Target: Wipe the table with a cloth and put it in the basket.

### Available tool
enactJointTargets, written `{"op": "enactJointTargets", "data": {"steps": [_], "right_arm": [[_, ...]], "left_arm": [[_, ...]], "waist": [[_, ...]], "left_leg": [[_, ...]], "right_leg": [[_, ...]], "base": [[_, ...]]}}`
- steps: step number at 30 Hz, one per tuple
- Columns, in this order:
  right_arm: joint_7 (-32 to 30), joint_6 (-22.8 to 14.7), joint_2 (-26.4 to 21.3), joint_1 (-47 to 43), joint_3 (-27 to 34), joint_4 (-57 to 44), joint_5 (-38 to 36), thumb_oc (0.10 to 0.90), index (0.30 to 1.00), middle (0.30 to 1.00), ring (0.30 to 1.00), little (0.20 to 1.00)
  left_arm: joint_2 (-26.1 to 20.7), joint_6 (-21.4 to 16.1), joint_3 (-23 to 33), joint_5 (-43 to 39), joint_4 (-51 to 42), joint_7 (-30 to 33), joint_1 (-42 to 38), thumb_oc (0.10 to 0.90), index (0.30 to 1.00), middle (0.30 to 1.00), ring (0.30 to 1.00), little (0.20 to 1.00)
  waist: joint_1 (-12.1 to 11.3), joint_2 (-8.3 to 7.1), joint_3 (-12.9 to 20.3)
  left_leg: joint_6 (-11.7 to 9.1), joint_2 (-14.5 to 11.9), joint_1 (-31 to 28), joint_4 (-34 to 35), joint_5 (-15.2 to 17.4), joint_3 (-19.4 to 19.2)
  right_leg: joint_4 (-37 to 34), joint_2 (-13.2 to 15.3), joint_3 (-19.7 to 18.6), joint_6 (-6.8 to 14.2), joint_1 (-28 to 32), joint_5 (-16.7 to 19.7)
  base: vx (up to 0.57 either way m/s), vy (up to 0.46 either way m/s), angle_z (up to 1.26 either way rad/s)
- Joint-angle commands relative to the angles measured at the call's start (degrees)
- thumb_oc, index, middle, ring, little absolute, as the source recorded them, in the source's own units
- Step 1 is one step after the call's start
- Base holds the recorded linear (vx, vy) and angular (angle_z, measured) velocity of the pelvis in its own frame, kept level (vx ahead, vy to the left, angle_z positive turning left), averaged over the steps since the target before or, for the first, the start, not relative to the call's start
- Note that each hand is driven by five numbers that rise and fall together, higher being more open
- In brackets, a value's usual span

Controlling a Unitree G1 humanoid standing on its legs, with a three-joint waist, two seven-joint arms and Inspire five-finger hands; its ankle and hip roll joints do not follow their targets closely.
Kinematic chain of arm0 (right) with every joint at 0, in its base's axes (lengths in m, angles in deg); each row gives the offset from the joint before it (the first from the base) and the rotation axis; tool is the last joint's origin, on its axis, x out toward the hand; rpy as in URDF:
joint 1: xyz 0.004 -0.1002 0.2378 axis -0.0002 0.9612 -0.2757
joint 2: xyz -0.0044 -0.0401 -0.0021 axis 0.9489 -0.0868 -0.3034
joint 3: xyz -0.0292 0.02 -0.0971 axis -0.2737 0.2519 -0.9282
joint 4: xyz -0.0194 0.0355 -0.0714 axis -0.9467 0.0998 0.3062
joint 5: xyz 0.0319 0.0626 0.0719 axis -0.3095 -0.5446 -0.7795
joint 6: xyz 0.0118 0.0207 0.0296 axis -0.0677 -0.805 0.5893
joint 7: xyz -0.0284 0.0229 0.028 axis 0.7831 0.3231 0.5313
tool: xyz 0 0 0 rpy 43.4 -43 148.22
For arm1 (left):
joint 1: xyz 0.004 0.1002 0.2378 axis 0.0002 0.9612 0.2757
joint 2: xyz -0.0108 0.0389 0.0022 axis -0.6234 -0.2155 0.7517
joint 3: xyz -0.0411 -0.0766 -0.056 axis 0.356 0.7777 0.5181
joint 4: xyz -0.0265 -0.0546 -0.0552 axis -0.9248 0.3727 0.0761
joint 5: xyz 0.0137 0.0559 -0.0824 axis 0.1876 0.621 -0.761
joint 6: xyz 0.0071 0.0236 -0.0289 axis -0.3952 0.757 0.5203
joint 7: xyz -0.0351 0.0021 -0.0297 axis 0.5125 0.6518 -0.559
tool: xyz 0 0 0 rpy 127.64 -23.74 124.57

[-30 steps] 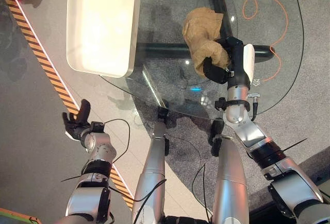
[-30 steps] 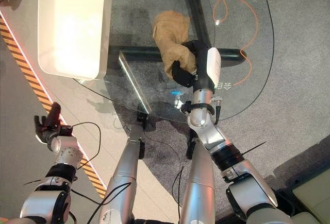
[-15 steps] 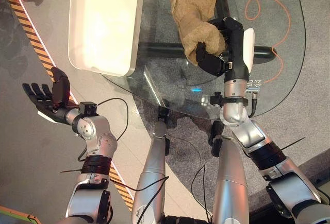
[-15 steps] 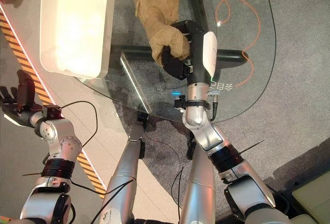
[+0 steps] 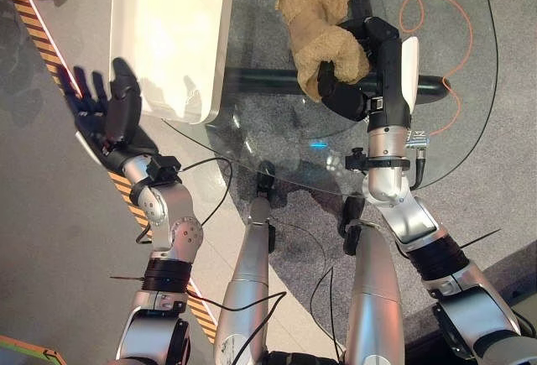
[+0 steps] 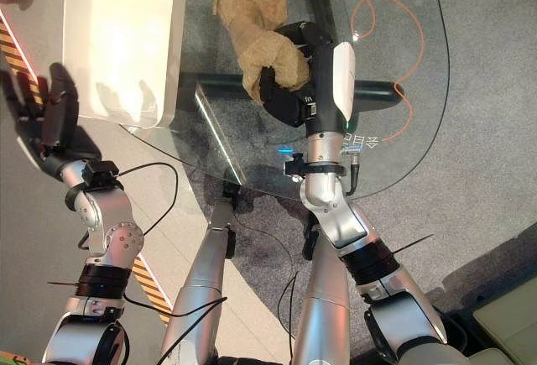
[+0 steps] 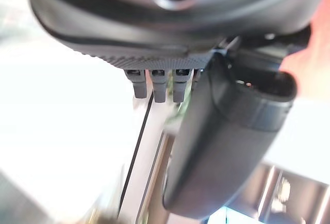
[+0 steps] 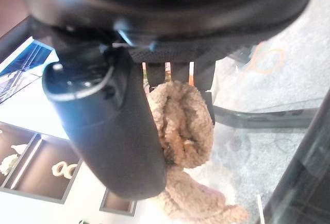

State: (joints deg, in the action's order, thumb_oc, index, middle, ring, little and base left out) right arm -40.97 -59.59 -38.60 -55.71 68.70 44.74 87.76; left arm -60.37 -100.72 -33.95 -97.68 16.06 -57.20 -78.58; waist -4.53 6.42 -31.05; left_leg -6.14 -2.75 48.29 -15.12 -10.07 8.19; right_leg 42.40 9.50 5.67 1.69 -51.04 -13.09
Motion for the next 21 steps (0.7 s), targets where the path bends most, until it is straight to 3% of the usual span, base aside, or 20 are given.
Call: {"op": "enactJointTargets", "data": {"steps": [1,2,4,6,13,21], "right_arm": [[1.91,-10.84,2.74,-4.43,3.73,-14.43,4.77,0.1,0.3,0.3,0.3,0.2],[2.73,-11.16,2.78,-4.63,3.47,-14.57,5.15,0.1,0.3,0.3,0.3,0.2],[3.21,-11.31,2.75,-4.67,3.39,-14.74,5.09,0.1,0.3,0.3,0.3,0.2],[5.28,-12.23,2.18,-4.86,2.75,-15.42,4.55,0.1,0.3,0.3,0.3,0.2],[8.51,-12.57,0.87,-5.94,0.98,-16.13,2.12,0.1,0.3,0.3,0.3,0.2],[12.57,-12.55,1.04,-6.58,-1.64,-17.51,0.33,0.1,0.3,0.3,0.3,0.2]], "left_arm": [[-2.62,0.61,1.29,-8.47,-5.81,-13.9,-1.73,0.8,0.9,0.9,0.9,0.9],[-2.4,2.22,0.39,-11.09,-6.19,-17.76,-1.84,0.8,0.9,0.9,0.9,0.9],[-2.35,2.6,-0.14,-11.59,-6.4,-18.32,-1.99,0.8,0.9,0.9,0.9,0.9],[-2.37,5.95,-1.38,-16.68,-6.61,-21.75,-2.61,0.8,0.9,0.9,0.9,0.9],[-2.62,10.81,-3.92,-22.39,-5.77,-27.83,-4.97,0.8,0.9,0.9,0.9,0.9],[-1.81,11.85,-5.87,-24.75,-5.75,-28.77,-6.72,0.8,0.9,0.9,0.9,0.9]], "waist": [[0.08,-2.19,1.25],[0.22,-2.14,1.25],[0.31,-2.12,1.25],[0.75,-2.06,1.25],[1.56,-2.07,1.25],[1.92,-2.2,1.25]], "left_leg": [[6.44,5.35,-1.57,-6.43,8.7,-6.81],[6.48,5.38,-1.64,-6.47,8.74,-6.86],[6.52,5.37,-1.62,-6.51,8.76,-6.93],[6.56,5.33,-1.72,-6.6,8.83,-7.1],[6.5,5.23,-1.66,-7.08,8.97,-7.46],[6.49,5.34,-1.84,-6.88,9.0,-7.57]], "right_leg": [[-13.48,-3.65,2.22,0.41,3.14,8.62],[-13.47,-3.63,2.19,0.53,3.13,8.71],[-13.49,-3.57,2.2,0.55,3.09,8.79],[-13.46,-3.5,1.95,0.77,2.92,9.03],[-13.37,-3.42,1.38,1.02,2.58,9.34],[-13.87,-3.27,1.23,1.18,2.56,9.62]], "base": [[0.0,0.0,0.0],[0.0,0.0,0.0],[0.0,0.0,0.0],[0.0,0.0,0.0],[0.0,0.0,0.0],[0.0,0.0,0.0]]}}
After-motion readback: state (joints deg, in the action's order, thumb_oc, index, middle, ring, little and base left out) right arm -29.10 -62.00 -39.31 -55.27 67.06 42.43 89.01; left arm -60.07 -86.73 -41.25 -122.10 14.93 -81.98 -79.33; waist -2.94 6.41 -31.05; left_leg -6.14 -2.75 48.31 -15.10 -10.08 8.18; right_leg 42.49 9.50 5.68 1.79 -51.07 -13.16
